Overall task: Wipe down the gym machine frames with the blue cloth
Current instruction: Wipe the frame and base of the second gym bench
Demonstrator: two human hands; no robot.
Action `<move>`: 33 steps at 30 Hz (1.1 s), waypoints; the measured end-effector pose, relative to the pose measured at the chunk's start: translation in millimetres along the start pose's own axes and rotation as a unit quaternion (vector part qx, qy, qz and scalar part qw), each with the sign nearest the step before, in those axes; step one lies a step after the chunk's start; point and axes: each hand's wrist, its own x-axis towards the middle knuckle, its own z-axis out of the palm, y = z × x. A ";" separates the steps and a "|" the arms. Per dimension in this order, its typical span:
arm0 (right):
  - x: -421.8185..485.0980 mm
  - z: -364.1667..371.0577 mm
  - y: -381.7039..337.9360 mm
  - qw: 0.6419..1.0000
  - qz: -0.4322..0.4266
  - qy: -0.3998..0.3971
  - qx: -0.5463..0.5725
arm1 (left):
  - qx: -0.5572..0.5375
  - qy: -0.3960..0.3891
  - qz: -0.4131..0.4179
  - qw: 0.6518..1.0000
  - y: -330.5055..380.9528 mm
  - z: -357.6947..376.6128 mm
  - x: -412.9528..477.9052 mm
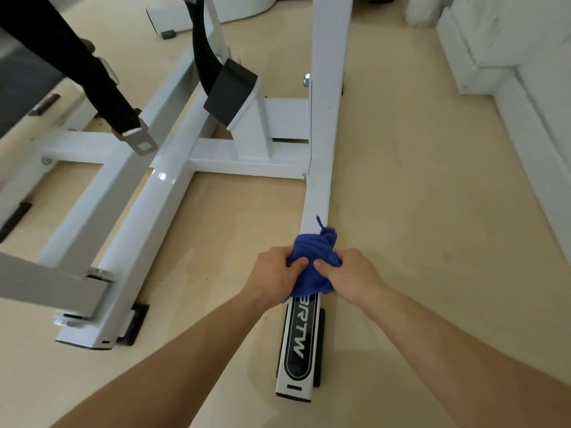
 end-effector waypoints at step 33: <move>38.0 -188.4 -318.8 0.879 -0.383 0.242 0.147 | -0.212 0.335 0.260 0.880 283.9 -189.0 125.1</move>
